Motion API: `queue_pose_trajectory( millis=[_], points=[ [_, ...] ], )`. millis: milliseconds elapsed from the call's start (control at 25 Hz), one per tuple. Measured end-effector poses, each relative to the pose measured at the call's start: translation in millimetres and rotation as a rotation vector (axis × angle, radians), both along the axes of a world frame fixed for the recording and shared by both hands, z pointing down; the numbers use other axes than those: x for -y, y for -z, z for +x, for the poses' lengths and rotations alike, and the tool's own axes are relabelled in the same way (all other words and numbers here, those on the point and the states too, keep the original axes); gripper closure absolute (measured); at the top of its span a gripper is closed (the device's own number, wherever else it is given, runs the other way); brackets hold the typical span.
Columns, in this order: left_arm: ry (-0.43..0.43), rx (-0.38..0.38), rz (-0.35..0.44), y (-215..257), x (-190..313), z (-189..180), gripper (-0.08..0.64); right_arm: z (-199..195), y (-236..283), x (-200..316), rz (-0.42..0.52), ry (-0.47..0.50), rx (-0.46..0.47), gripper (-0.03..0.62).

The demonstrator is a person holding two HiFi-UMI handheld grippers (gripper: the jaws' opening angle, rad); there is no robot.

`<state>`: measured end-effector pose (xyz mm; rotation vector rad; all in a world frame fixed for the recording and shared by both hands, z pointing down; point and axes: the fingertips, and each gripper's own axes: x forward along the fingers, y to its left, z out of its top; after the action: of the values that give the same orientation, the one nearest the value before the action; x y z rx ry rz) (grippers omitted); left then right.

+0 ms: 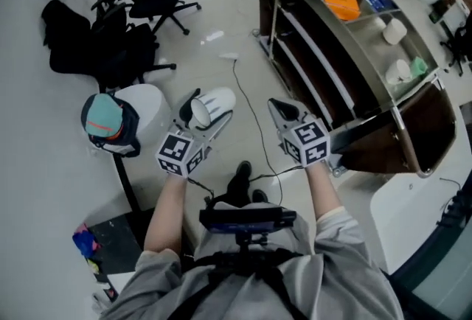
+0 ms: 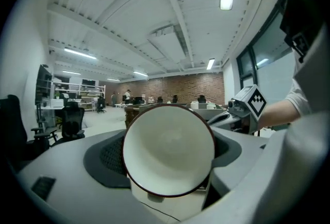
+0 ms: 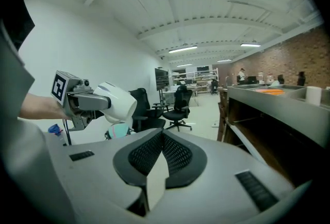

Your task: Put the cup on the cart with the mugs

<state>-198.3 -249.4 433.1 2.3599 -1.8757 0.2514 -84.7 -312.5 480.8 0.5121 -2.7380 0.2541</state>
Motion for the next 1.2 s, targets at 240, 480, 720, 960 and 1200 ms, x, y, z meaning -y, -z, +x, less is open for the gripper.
queue_pose_trajectory(
  millis=[240, 480, 720, 960, 1200],
  points=[
    [-0.232, 0.014, 0.010, 10, 102, 30, 0.135, 40, 13, 78, 0.026, -0.229, -0.002, 0.589],
    [-0.436, 0.023, 0.015, 15, 172, 74, 0.135, 84, 26, 120, 0.061, -0.417, -0.010, 0.589],
    [-0.598, 0.006, 0.026, 28, 213, 133, 0.135, 134, 44, 137, 0.086, -0.569, -0.024, 0.589],
    [-0.701, 0.018, 0.036, 47, 243, 194, 0.135, 174, 62, 150, 0.102, -0.617, -0.027, 0.589],
    [-0.796, 0.082, 0.004, 72, 292, 255, 0.135, 221, 84, 186, 0.120, -0.657, -0.004, 0.589]
  ],
)
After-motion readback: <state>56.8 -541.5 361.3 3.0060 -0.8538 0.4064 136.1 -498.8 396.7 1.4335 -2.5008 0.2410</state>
